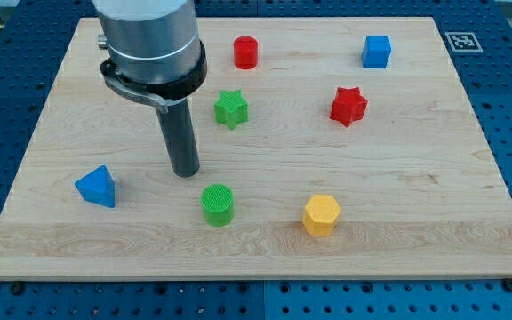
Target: Move the green circle right to the yellow hexagon
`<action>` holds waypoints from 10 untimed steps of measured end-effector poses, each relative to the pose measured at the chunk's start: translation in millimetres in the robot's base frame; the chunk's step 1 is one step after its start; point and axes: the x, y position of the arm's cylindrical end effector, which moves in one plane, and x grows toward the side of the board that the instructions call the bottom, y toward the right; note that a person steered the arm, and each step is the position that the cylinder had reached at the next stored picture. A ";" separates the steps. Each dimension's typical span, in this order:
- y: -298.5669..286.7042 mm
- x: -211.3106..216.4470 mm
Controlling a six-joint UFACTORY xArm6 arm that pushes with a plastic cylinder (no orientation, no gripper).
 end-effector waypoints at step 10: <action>58.4 62.2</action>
